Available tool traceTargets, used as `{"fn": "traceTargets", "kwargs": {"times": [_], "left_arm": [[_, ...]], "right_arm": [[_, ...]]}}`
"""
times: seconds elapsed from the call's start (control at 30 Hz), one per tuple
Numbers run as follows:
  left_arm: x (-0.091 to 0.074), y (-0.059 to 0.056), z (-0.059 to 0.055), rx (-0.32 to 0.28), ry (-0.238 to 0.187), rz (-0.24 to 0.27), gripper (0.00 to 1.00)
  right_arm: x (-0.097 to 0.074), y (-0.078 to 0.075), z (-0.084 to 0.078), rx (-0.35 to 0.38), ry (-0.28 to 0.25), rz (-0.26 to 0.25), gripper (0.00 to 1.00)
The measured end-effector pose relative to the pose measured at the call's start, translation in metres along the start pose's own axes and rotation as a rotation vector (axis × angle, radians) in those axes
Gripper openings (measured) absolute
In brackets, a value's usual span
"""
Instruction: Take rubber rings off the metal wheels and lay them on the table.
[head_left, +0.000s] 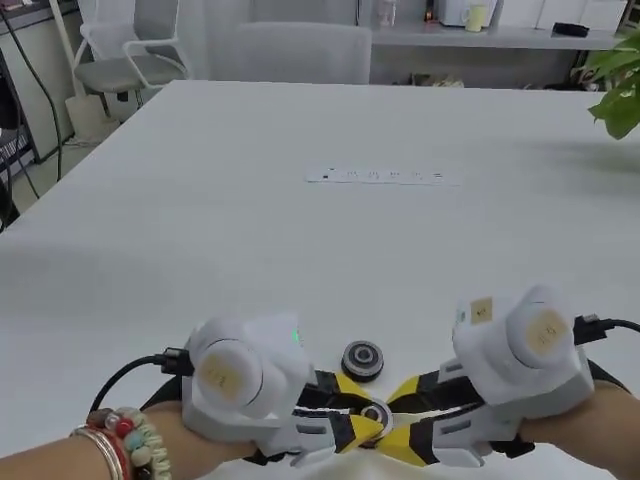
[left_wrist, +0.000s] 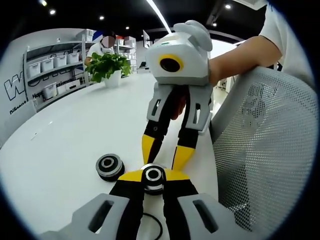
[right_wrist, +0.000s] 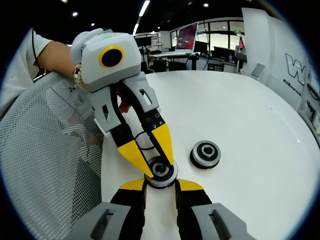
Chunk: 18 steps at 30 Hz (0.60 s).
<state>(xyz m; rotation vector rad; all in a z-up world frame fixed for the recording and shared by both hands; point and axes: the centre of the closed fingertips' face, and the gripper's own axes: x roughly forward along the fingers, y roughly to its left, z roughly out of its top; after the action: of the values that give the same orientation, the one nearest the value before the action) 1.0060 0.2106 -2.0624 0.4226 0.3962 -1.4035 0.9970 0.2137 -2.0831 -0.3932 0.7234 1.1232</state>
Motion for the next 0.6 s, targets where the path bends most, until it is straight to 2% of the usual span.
{"fn": "traceTargets", "kwargs": {"times": [0.1,0.43,0.6], "left_arm": [[0.0008,0.0001,-0.0006,-0.001,0.003,0.003,0.09],[0.0014,0.0004,-0.0008,-0.002,0.002,0.008,0.09],[0.0019,0.0000,-0.0009,0.000,0.006,0.009,0.09]], "right_arm": [[-0.0026,-0.0019,-0.0054,-0.017,0.028,-0.007,0.14],[-0.0028,-0.0034,-0.0062,-0.014,0.025,-0.007,0.04],[-0.0028,-0.0051,-0.0063,-0.012,0.040,-0.021,0.00]]}}
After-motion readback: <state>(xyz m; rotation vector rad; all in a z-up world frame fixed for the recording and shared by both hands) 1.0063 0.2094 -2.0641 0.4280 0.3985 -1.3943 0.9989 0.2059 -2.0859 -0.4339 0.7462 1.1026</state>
